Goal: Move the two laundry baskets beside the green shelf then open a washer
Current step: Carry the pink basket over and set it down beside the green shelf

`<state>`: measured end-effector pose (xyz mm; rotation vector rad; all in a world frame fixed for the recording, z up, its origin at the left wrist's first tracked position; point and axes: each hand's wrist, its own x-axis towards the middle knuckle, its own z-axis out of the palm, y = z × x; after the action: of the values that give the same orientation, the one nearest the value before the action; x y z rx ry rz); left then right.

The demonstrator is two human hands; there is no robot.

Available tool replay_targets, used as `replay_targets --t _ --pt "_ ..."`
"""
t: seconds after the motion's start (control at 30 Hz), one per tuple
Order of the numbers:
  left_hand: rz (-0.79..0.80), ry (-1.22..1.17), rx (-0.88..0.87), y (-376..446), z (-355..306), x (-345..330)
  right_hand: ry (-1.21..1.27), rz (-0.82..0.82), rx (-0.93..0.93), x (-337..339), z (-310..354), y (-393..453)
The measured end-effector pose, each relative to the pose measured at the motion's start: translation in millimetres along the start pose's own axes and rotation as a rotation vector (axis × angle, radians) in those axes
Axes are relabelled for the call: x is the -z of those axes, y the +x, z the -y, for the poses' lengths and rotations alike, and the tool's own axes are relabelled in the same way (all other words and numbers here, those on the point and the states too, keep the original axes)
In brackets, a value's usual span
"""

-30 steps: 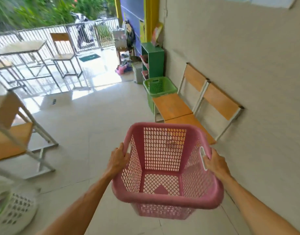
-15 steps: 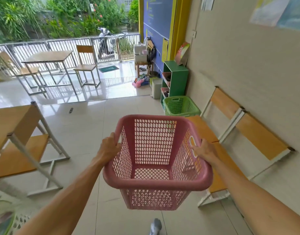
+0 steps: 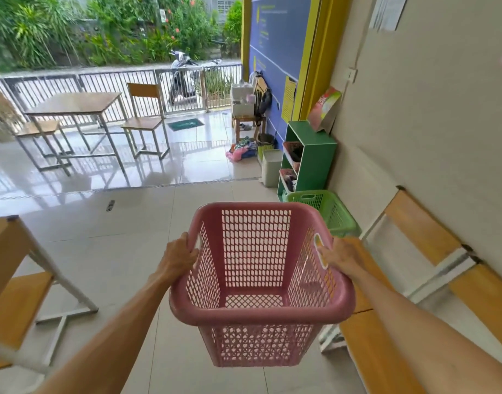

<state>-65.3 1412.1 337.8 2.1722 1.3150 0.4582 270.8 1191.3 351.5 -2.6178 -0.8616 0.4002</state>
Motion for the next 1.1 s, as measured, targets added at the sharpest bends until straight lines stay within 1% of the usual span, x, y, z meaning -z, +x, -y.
replay_targets --t 0.17,0.43,0.6,0.77,0.97,1.1 --pt "0.014 0.0 -0.012 110.3 5.7 2.3 -0.072 -0.006 -0.035 -4.7 48.8 87.2" --pt "0.063 0.013 -0.085 322.5 18.9 10.7 -0.011 -0.024 -0.126 -21.4 140.0 228.6" --pt "0.109 0.037 -0.16 435.6 14.4 8.1 0.046 -0.042 -0.207 -28.3 176.8 295.9" --pt "0.191 0.078 -0.297 533.9 -33.6 -29.1 0.073 -0.097 -0.341 -20.9 162.7 346.4" --pt "0.323 0.124 -0.45 626.4 -118.0 -111.5 0.057 -0.182 -0.505 -6.5 108.2 406.0" --pt "0.398 0.158 -0.543 683.8 -183.6 -173.5 0.056 -0.201 -0.607 8.4 62.4 458.3"
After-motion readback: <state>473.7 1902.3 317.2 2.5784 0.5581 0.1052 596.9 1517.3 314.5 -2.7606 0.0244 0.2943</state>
